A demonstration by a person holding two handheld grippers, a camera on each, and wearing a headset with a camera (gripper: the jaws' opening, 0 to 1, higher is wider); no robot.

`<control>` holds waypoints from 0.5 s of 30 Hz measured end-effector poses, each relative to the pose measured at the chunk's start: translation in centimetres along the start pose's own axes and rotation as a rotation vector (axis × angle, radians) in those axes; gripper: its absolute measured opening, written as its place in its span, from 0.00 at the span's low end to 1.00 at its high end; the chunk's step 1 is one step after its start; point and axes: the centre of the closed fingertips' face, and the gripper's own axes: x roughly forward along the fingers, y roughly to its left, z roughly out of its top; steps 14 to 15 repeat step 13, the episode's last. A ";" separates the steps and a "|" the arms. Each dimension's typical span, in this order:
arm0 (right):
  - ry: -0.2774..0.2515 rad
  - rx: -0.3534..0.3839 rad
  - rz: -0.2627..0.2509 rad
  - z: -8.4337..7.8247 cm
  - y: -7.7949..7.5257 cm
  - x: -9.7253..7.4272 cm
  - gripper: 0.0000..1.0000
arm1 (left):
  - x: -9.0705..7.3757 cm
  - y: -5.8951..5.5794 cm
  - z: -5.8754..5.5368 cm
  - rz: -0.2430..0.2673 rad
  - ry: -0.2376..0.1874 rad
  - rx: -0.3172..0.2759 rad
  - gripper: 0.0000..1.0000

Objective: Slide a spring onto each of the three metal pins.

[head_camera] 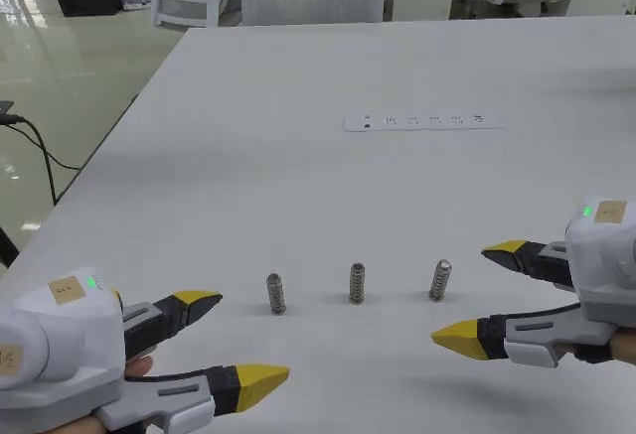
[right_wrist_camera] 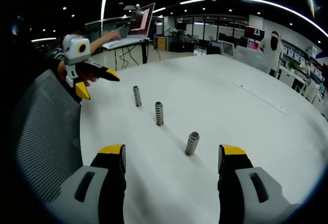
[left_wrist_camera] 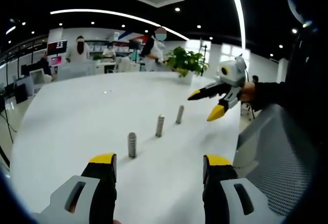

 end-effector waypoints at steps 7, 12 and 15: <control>0.001 -0.002 -0.001 -0.1 0.0 0.0 0.73 | 0.0 -0.1 -0.1 -0.002 0.007 0.002 0.64; 0.002 0.000 -0.001 -0.1 0.0 0.0 0.73 | 0.0 -0.1 -0.2 -0.003 0.009 0.002 0.64; 0.003 -0.001 -0.001 -0.1 0.0 0.0 0.73 | 0.1 -0.1 -0.2 -0.003 0.009 0.001 0.64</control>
